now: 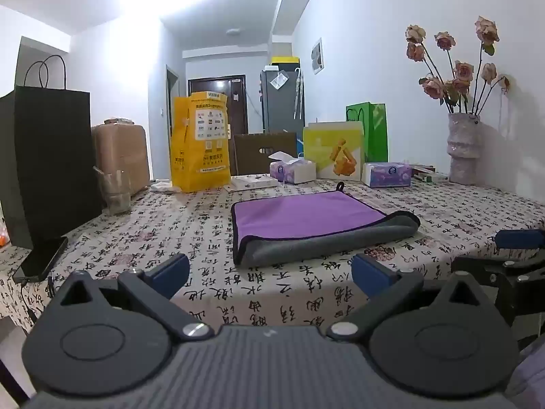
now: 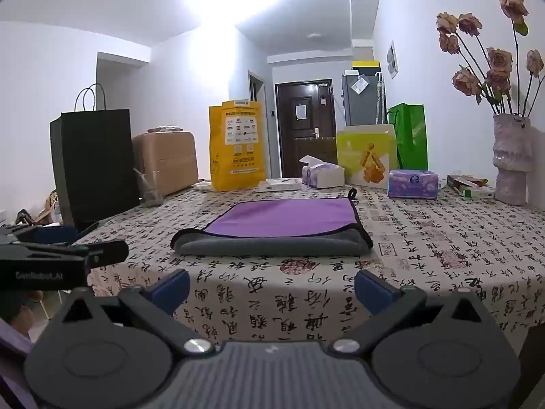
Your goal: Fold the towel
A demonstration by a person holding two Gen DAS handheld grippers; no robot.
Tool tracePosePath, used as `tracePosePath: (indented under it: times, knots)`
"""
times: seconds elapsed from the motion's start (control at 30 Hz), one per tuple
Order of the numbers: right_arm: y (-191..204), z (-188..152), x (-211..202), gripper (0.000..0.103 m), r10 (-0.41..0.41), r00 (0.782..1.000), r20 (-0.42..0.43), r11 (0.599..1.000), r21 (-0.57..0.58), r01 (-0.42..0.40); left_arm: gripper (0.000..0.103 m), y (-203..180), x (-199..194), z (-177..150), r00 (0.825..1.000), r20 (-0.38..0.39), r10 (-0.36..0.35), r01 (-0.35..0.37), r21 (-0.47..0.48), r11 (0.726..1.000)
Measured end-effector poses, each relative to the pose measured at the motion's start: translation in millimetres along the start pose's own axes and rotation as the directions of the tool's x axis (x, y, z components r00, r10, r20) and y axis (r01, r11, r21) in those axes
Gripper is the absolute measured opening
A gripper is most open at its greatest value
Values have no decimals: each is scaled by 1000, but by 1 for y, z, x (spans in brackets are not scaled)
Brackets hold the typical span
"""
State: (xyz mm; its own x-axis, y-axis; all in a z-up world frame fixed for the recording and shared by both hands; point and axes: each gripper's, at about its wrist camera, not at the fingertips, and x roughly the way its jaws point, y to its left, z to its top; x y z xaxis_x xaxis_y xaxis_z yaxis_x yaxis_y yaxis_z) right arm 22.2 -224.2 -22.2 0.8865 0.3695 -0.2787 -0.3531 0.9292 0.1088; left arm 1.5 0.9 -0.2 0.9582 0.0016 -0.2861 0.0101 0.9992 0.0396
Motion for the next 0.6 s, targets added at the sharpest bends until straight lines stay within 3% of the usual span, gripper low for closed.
tracePosePath:
  times: [0.07,0.1,0.6]
  knots:
    - [0,1,0,103,-3,1000,-4,1000,-7,3,103,3,4,0,1000,-4,-3,3,-4,1000]
    - [0,1,0,103,-4,1000,-3,1000,-6,4,103,-6,5,-1,1000,4,9,-9,47,999]
    - [-4,0,0,103,-8,1000,-8,1000,24,9,103,-5,-1,0,999,37,12,-13,28,1000]
